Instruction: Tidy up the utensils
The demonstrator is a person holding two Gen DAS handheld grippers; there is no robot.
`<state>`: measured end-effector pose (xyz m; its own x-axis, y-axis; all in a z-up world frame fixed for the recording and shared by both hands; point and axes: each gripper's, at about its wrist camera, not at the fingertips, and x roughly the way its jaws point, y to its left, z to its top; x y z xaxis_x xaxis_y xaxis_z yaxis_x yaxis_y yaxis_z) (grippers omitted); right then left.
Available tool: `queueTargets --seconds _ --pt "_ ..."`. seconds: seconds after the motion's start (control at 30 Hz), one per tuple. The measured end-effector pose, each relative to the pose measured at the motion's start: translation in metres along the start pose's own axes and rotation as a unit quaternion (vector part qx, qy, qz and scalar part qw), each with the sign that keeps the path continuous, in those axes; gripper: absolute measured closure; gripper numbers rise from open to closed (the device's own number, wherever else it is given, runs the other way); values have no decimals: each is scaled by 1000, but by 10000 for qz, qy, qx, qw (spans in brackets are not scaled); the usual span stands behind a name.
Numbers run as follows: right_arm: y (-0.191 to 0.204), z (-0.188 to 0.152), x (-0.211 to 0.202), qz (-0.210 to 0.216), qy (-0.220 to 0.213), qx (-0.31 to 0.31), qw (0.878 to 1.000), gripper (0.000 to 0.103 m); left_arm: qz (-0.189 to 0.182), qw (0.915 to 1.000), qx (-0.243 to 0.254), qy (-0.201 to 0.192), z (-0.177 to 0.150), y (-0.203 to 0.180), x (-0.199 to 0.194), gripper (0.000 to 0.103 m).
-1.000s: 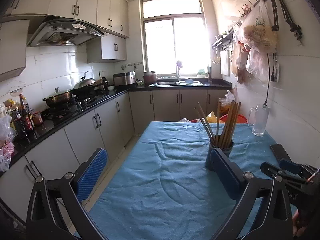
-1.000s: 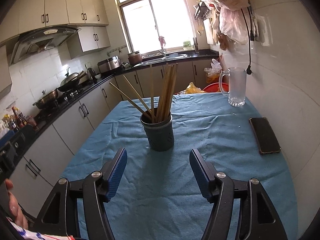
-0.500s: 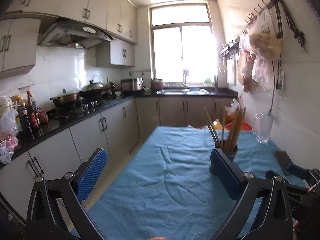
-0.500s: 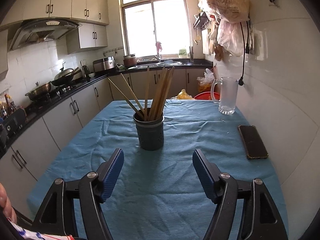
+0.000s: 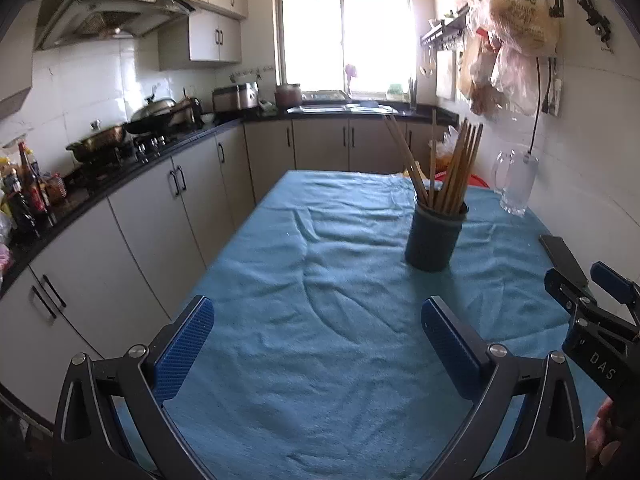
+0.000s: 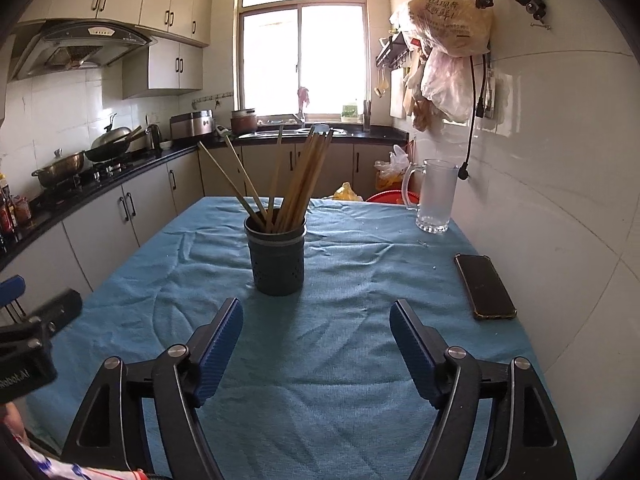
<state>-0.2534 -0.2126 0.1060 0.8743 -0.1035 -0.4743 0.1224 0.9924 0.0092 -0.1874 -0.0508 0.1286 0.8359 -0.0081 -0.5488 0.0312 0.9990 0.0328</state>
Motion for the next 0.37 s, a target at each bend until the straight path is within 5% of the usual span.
queueTargets --seconds 0.37 --pt "4 -12 24 146 400 -62 9991 22 -231 9987 16 448 -8 -5 25 0"
